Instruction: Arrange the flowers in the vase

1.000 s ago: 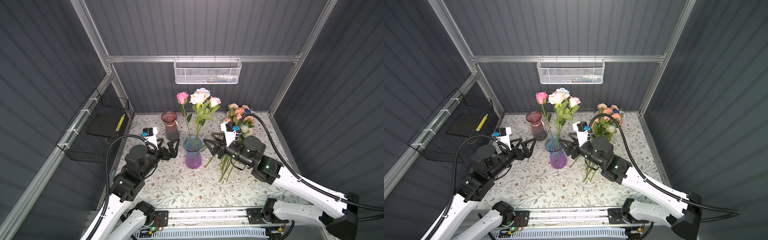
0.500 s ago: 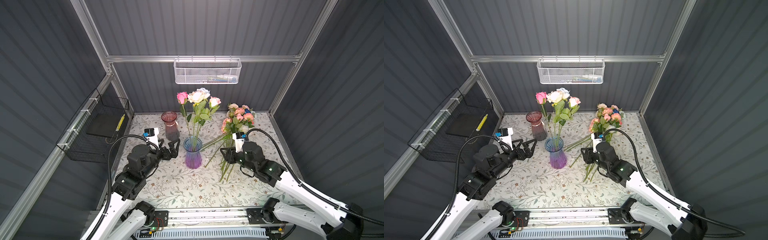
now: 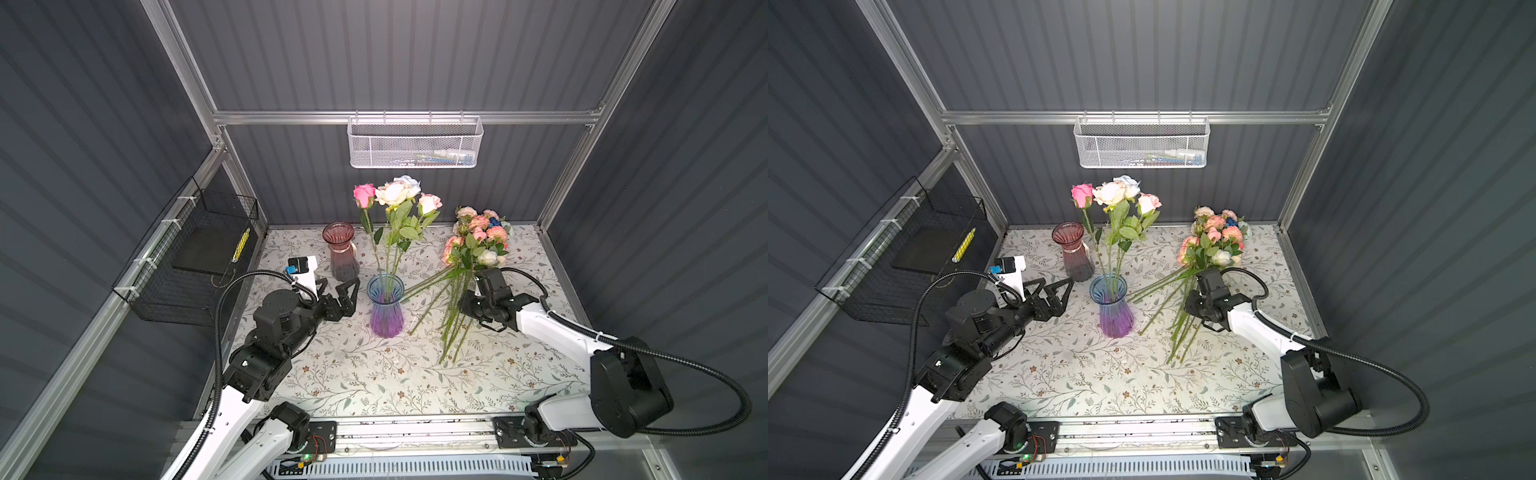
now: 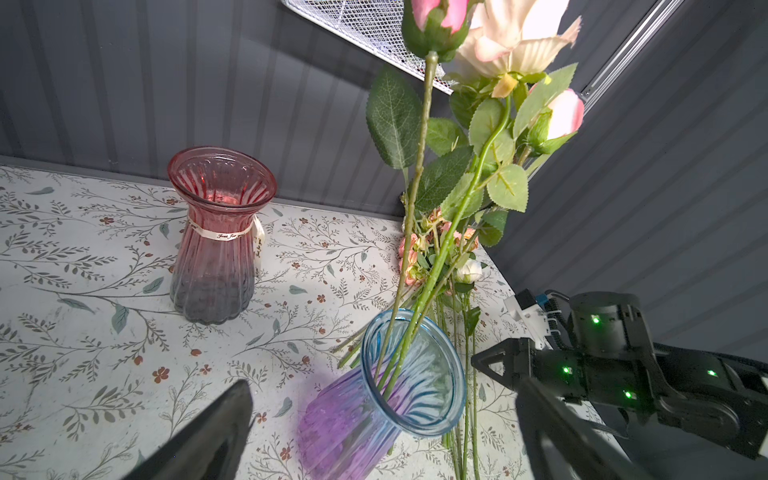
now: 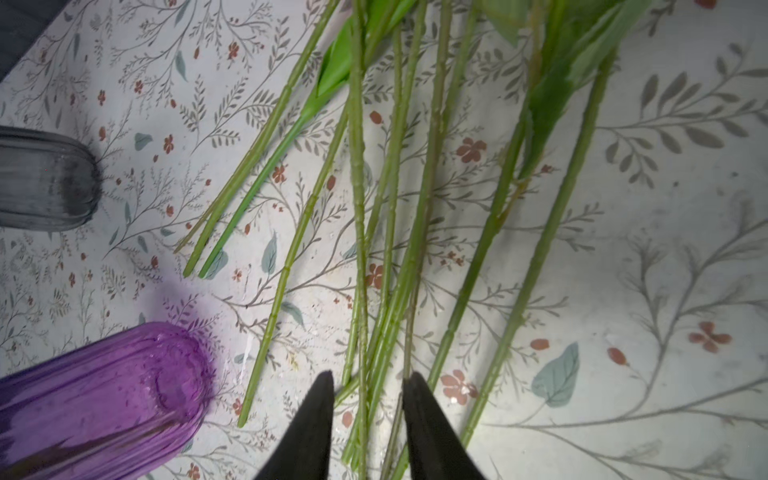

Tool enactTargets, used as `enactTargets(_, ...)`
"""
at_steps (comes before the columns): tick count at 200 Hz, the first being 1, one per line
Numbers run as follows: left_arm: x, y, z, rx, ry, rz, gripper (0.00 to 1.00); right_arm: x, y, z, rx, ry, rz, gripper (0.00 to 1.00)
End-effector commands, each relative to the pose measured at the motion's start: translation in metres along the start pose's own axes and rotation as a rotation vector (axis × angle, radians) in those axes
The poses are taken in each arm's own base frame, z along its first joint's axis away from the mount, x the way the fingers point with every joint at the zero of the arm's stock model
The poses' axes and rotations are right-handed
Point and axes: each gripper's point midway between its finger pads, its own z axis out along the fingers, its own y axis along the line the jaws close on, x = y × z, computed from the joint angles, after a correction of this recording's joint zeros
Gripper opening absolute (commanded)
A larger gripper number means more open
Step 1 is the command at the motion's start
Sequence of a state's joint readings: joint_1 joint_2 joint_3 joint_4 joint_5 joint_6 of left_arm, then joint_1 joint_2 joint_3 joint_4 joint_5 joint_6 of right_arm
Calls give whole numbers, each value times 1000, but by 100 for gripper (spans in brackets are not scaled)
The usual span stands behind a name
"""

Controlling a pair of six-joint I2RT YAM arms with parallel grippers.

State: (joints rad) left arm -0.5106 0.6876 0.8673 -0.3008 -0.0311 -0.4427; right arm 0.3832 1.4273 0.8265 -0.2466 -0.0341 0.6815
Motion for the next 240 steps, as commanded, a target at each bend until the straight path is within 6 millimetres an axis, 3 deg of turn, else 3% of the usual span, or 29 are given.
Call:
enactTargets(1, 2, 4, -3, -17, 1, -9, 100, -24, -2, 3, 31, -57, 30, 31)
enactTargets(48, 2, 7, -6, -32, -1, -1, 100, -21, -26, 12, 110, -48, 89, 29)
enactTargets(170, -4, 3, -4, -26, -4, 9, 100, -10, -51, 48, 161, 17, 142, 24)
enactTargets(212, -4, 4, -3, -29, -1, 11, 100, -9, -53, 52, 150, 26, 134, 13)
enactTargets(240, -5, 2, -3, -24, -3, 9, 100, -13, -49, 42, 118, 0, 119, 1)
